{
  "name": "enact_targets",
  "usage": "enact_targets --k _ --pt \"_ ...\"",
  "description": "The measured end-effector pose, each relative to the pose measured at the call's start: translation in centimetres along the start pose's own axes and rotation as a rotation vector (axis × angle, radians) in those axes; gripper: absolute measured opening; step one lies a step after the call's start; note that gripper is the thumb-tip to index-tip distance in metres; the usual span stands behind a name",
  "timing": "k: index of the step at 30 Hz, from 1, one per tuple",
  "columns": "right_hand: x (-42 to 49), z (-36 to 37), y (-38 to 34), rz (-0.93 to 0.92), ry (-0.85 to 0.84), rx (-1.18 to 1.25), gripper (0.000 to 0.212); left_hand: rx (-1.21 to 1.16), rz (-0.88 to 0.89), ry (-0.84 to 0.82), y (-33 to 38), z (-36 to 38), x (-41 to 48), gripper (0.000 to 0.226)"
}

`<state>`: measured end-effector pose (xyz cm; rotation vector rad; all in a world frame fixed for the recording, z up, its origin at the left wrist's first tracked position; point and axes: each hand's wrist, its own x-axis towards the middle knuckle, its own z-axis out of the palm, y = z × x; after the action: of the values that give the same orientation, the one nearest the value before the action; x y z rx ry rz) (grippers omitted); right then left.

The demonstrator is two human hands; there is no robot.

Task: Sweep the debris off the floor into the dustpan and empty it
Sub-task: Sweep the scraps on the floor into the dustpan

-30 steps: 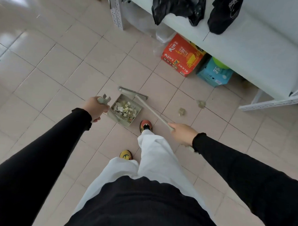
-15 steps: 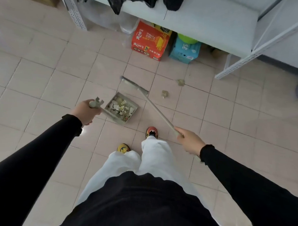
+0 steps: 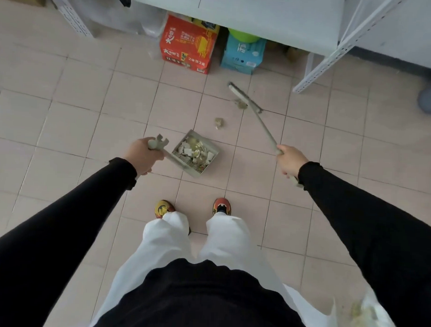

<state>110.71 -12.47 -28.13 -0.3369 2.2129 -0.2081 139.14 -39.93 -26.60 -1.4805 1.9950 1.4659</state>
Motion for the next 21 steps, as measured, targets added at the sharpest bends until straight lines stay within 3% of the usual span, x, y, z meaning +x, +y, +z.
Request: enact_targets --k 10,17,21 --pt "1.0 -0.9 3.0 -0.004 -0.287 -0.250 0.043 -0.009 -0.118 0.008 5.5 8.3 0.7 0.025" --pt "-4.5 -6.6 9.9 -0.011 -0.400 -0.046 0.043 -0.048 -0.134 0.017 6.4 9.3 0.3 0.030" --pt "-4.5 -6.6 10.4 -0.032 -0.314 0.032 0.047 -0.041 -0.132 0.016 6.6 9.3 0.2 0.026"
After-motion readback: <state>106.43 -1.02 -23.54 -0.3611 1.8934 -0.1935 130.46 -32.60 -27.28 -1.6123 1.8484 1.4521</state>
